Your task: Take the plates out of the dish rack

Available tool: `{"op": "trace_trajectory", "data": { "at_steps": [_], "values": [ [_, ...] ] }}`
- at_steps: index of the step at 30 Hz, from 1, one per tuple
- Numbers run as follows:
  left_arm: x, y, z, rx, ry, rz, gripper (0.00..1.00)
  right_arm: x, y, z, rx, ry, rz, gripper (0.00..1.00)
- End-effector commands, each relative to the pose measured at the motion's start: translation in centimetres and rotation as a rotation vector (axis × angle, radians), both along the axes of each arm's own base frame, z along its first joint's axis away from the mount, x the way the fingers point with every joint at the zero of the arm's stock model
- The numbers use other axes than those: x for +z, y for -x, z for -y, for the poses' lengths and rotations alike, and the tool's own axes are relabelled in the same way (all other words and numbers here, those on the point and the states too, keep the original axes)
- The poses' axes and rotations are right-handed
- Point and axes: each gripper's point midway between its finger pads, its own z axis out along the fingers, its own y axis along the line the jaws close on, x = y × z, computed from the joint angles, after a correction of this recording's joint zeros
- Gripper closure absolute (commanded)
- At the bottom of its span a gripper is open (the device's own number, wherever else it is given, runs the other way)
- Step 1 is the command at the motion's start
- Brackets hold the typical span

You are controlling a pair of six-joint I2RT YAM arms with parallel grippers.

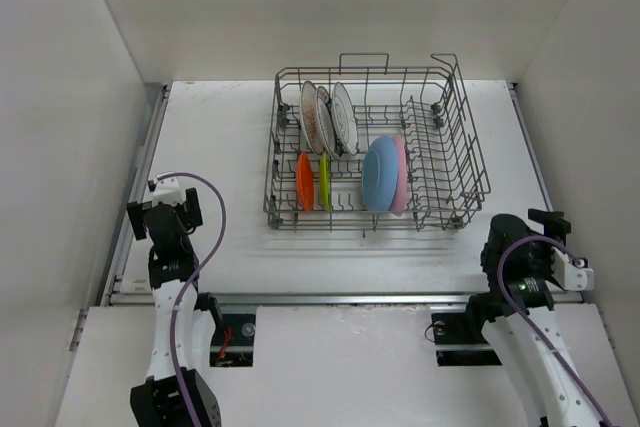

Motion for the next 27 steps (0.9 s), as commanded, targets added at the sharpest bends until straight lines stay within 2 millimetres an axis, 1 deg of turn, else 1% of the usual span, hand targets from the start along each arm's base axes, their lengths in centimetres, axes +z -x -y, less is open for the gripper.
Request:
{"op": "trace_trajectory", "data": {
  "at_steps": [1,4,5,6,7,8,9,10,11,12,13,14,15,16,17,18,19,20,21,22,23,24,25,26,27],
  "values": [
    [2.6,-0.7,-0.3,0.007,-0.018,0.074,0.00,3.9,3.6,1.3,-0.204,0.086,0.072,0.01],
    [2.4,-0.7,-0.3,0.007,-0.015,0.065,0.00,6.5,3.8,1.4,-0.218,0.080,0.106,0.01],
    [2.4,-0.7,-0.3,0.007,-0.015,0.065,0.00,7.0,3.2,1.2,-0.183,0.068,0.094,0.01],
    [2.1,-0.7,-0.1,-0.009,-0.008,0.056,0.00,8.9,2.3,1.0,-0.145,0.047,0.109,0.01],
    [4.6,-1.2,0.2,-0.057,-0.050,0.072,0.00,9.6,1.5,0.7,-0.098,0.031,0.091,0.01],
    [3.9,-0.8,1.8,-0.150,-0.030,-0.016,0.00,11.2,-0.5,-0.2,0.006,-0.004,0.062,0.01],
    [5.1,-0.7,2.6,-0.213,-0.040,-0.037,0.00,12.4,-1.0,-0.6,0.062,-0.016,0.056,0.01],
    [6.5,-0.6,3.6,-0.287,-0.058,-0.057,0.00,13.0,-2.7,-1.2,0.125,-0.012,-0.007,0.01],
    [11.1,-1.1,5.8,-0.455,-0.135,-0.013,0.00,13.6,-3.5,-1.7,0.207,0.065,-0.218,0.01],
    [10.8,-0.1,7.0,-0.527,-0.104,-0.090,0.00,16.7,-6.4,-3.6,0.389,0.129,-0.184,0.01],
    [12.4,0.1,7.8,-0.563,-0.094,-0.080,0.00,17.6,-7.8,-4.6,0.479,0.194,-0.253,0.01],
    [16.4,0.0,8.0,-0.567,-0.104,-0.028,0.00,18.6,-8.3,-5.3,0.553,0.267,-0.323,0.01],
    [16.9,0.6,8.4,-0.548,-0.026,-0.041,0.00,19.5,-8.6,-6.1,0.620,0.306,-0.338,0.01],
    [19.7,0.3,8.2,-0.526,-0.017,-0.020,0.00,21.6,-9.3,-8.1,0.753,0.391,-0.324,0.01],
    [18.0,0.4,8.2,-0.523,0.032,-0.085,0.00,22.2,-9.9,-9.6,0.843,0.424,-0.297,0.01],
    [21.3,0.6,9.2,-0.568,0.029,-0.047,0.00,22.3,-10.4,-11.1,0.937,0.512,-0.342,0.01],
    [20.4,1.8,9.9,-0.623,0.051,-0.149,0.00,22.7,-10.7,-14.8,1.141,0.627,-0.314,0.01],
    [20.7,2.1,10.6,-0.667,0.065,-0.184,0.00,23.3,-10.6,-16.4,1.221,0.690,-0.300,0.01],
    [22.6,1.5,11.3,-0.720,0.083,-0.190,0.00,23.1,-11.0,-17.9,1.304,0.720,-0.309,0.01],
    [22.2,2.2,11.7,-0.733,0.136,-0.248,0.00,22.0,-11.3,-19.2,1.392,0.712,-0.347,0.01],
    [22.6,2.0,11.7,-0.728,0.158,-0.263,0.00,21.8,-12.3,-21.2,1.512,0.716,-0.363,0.01],
    [22.2,0.6,11.4,-0.719,0.206,-0.305,0.00,21.2,-12.8,-22.3,1.584,0.714,-0.394,0.01],
    [24.5,0.1,11.1,-0.703,0.187,-0.270,0.00,20.5,-13.2,-23.3,1.653,0.709,-0.421,0.01],
    [24.7,-0.3,10.9,-0.688,0.201,-0.295,0.00,21.0,-13.1,-24.7,1.725,0.721,-0.404,0.01],
    [25.3,-1.1,10.4,-0.656,0.195,-0.305,0.00,20.2,-14.3,-25.1,1.753,0.700,-0.428,0.01]
  ]
}}
